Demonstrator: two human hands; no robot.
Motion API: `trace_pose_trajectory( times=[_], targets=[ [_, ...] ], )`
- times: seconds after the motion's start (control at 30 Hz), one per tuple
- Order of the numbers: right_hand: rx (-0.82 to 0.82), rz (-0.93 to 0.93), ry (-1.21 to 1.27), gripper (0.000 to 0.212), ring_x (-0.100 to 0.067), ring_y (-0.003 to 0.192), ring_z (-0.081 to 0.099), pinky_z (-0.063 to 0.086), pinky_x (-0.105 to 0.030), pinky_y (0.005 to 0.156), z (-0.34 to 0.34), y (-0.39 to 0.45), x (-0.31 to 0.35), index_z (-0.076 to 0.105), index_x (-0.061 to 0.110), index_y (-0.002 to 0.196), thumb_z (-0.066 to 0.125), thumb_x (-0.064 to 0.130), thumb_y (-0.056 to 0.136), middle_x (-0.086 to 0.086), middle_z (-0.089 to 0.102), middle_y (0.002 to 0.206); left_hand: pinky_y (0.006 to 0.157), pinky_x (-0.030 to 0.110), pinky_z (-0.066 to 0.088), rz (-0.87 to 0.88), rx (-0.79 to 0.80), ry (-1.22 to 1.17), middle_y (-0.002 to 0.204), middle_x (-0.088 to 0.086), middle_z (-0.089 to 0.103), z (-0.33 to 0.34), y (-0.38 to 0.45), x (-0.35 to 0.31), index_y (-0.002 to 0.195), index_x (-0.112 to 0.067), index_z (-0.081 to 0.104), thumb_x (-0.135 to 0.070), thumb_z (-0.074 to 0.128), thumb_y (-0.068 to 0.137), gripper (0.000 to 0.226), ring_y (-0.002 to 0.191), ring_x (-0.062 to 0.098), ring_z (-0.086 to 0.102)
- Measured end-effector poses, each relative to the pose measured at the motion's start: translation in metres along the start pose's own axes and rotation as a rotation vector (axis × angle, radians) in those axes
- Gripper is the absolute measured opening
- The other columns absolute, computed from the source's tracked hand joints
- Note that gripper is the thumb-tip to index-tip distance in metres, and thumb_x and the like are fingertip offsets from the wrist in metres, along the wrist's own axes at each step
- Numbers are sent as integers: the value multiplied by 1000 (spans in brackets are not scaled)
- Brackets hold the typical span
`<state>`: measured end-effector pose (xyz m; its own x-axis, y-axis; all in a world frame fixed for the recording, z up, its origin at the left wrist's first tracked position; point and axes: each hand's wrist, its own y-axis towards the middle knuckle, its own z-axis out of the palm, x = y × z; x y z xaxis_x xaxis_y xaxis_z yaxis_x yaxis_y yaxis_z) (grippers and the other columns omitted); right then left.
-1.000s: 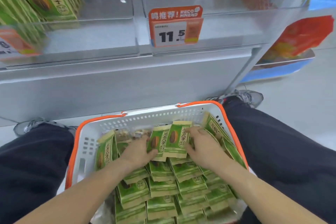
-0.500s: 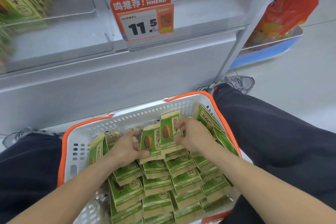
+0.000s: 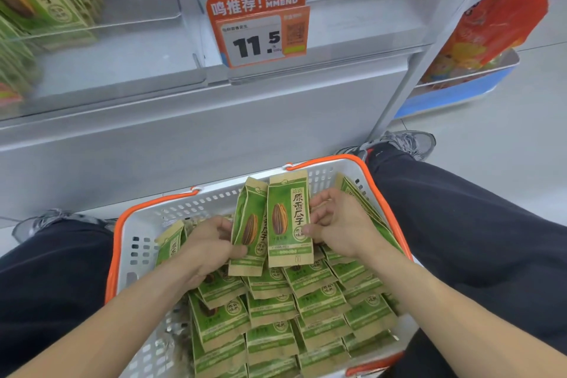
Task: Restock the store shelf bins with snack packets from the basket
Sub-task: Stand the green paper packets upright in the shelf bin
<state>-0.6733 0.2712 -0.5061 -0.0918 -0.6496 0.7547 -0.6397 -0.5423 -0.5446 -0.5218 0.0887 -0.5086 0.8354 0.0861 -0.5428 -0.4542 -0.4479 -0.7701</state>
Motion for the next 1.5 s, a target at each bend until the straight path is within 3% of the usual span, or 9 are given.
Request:
trace_pose_trajectory(
  times=[0.17, 0.37, 0.63, 0.73, 0.87, 1.13, 1.23, 1.37, 1.5],
  targets=[
    [64, 10, 74, 74, -11, 69, 69, 59, -34, 73, 0, 0, -1, 46, 16, 138, 83, -2, 75, -1, 68, 77, 90, 45, 57, 111, 53, -75, 97, 5, 76, 0, -8, -2, 112, -9, 53, 10, 74, 79, 43, 91, 23, 73],
    [100, -23, -48, 63, -17, 69, 70, 55, -23, 60, 2, -4, 5, 48, 18, 138, 78, 6, 84, -5, 65, 84, 96, 53, 52, 277, 231, -54, 113, 8, 72, -8, -18, -11, 132, -28, 44, 5, 73, 76, 71, 102, 30, 71],
    [130, -59, -82, 76, -17, 71, 74, 60, -48, 80, 5, -7, 7, 38, 18, 147, 80, 11, 83, -2, 66, 83, 95, 50, 54, 279, 300, -116, 107, 11, 74, 0, -36, -27, 127, -27, 49, 10, 55, 84, 57, 99, 30, 71],
    [133, -78, -93, 83, -13, 71, 72, 61, -37, 77, 7, -9, 7, 36, 20, 151, 81, 13, 82, 0, 68, 82, 96, 52, 52, 289, 330, -161, 110, 9, 73, 3, -40, -29, 125, -25, 47, -23, 62, 81, 46, 102, 28, 70],
    [128, -107, -145, 72, -16, 79, 70, 58, -30, 78, 14, -17, 8, 46, 29, 142, 83, 15, 81, -3, 71, 87, 92, 37, 53, 304, 219, 63, 105, -10, 74, 9, -41, -29, 117, -32, 43, -84, 57, 70, 72, 94, 3, 71],
    [200, -129, -135, 45, -5, 94, 69, 56, -38, 91, 13, -18, 11, 60, 36, 118, 82, 40, 78, 11, 72, 96, 79, 33, 58, 427, 146, 192, 93, -6, 77, 1, -39, -30, 104, -25, 49, -58, 53, 83, 39, 80, 6, 73],
    [163, -103, 46, 84, -8, 115, 63, 52, -44, 101, 10, -18, 15, 54, 38, 128, 79, 74, 57, 17, 69, 118, 85, 43, 57, 468, 205, 129, 95, -4, 77, -5, -38, -32, 106, -16, 50, -48, 56, 88, 37, 86, 14, 74],
    [196, -157, 177, 71, -9, 116, 64, 51, -45, 103, 8, -20, 14, 54, 33, 128, 87, 48, 67, 13, 70, 121, 90, 42, 57, 503, 267, 53, 110, -1, 74, -11, -38, -34, 112, -13, 51, -36, 68, 84, 39, 102, 16, 71],
    [105, -255, 53, 61, 5, 110, 62, 49, -23, 97, 9, -23, 16, 52, 36, 127, 86, 34, 76, 19, 68, 117, 107, 39, 47, 561, 204, 106, 132, -19, 59, -17, -37, -31, 133, -39, 42, -43, 71, 81, 60, 124, 1, 56]
  ],
)
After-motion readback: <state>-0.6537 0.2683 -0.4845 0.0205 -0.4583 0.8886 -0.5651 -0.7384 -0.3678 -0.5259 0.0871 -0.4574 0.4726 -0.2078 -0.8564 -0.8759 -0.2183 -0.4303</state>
